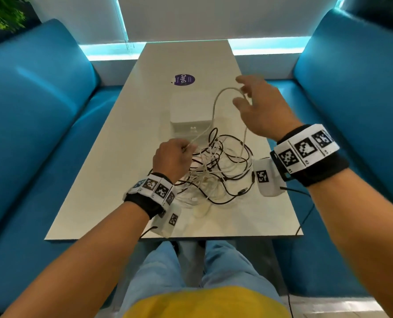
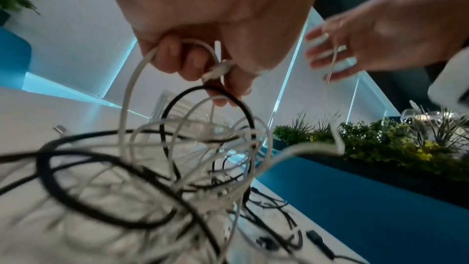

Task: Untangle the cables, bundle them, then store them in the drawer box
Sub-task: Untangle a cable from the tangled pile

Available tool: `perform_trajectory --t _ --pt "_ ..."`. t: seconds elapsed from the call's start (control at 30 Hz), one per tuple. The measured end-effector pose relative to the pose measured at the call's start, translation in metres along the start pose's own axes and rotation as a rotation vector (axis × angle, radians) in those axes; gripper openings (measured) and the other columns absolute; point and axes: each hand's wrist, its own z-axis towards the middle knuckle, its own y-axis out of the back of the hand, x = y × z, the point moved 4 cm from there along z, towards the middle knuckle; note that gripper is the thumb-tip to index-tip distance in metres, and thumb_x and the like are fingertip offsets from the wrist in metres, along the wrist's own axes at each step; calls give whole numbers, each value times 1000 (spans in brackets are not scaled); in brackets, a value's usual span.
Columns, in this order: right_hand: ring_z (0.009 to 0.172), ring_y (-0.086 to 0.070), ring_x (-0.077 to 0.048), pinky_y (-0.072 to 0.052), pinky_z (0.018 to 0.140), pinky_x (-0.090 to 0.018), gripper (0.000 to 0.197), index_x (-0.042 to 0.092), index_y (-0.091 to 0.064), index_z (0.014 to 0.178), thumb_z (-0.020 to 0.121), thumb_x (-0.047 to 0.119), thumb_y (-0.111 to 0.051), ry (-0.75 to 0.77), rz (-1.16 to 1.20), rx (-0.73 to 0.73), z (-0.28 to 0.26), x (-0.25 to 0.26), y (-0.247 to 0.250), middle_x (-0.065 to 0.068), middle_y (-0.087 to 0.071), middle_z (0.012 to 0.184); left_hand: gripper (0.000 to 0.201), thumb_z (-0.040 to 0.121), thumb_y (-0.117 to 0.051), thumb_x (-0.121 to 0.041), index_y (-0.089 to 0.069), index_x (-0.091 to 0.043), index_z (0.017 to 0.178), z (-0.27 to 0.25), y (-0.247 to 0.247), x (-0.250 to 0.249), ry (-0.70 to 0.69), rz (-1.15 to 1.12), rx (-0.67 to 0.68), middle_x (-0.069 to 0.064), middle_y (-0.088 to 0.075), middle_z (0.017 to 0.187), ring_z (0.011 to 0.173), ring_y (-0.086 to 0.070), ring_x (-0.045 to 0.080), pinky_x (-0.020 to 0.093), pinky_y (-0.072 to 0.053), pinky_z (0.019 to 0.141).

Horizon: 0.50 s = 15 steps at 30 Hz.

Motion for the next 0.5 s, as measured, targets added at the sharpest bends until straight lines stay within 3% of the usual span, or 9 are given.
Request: perform_trajectory --t 0.03,0.1,0.17,0.2,0.23,0.3,0.33,0.43,0.5 --pt "127 -44 -24 -35 107 -43 57 20 -34 146 93 27 -55 14 -144 1 -3 -2 -5 -9 -45 141 39 94 -49 -46 -65 -15 76 2 5 -3 -18 13 -11 7 -65 74 78 -60 33 31 -39 62" --pt "139 -29 -29 -25 112 -49 76 25 -19 152 89 32 -60 142 -302 35 -11 5 -19 -8 -29 152 38 96 -47 -44 -64 -17 76 7 17 -14 -96 67 -18 9 -65 76 78 -58 33 32 -35 61" --pt "140 -30 -23 -15 115 -50 64 28 -30 148 91 39 -56 223 -354 180 -20 13 -37 -4 -38 148 35 97 -47 -41 -66 -16 81 9 26 -30 -224 114 -22 7 -63 75 76 -58 32 33 -34 60" --pt "134 -39 -21 -16 114 -50 48 28 -45 139 93 41 -53 227 -327 236 -24 15 -43 -3 -52 137 33 97 -48 -39 -69 -15 87 9 31 -37 -291 126 -22 6 -63 77 76 -58 31 34 -36 60" --pt "121 -51 -23 -24 109 -47 31 25 -59 121 96 41 -49 219 -275 253 -27 16 -47 -2 -63 118 32 97 -48 -38 -71 -16 92 8 34 -43 -343 130 -19 7 -65 80 76 -58 31 35 -39 61" --pt "90 -61 -29 -41 82 -38 25 20 -60 84 98 37 -47 194 -153 213 -33 12 -44 -1 -63 81 30 94 -52 -38 -73 -17 97 5 39 -51 -399 73 -7 5 -68 84 78 -59 27 37 -45 65" --pt "81 -61 -30 -43 72 -37 28 18 -58 78 98 35 -49 156 -105 207 -36 7 -40 -2 -61 73 28 92 -56 -39 -74 -18 98 2 42 -55 -398 -5 1 2 -70 85 79 -60 22 35 -47 68" --pt "67 -65 -28 -50 68 -37 27 12 -67 86 97 29 -50 -42 65 198 -48 -26 -21 -3 -60 65 21 87 -67 -36 -74 -22 100 -3 44 -68 -300 -309 69 -11 -70 88 78 -59 1 18 -44 73" --pt "55 -65 -23 -51 66 -35 26 12 -67 88 98 24 -47 -211 169 197 -66 -61 -9 -5 -60 62 18 93 -60 -25 -73 -21 104 -10 42 -80 -260 -502 172 -7 -69 89 69 -56 -6 10 -41 67"
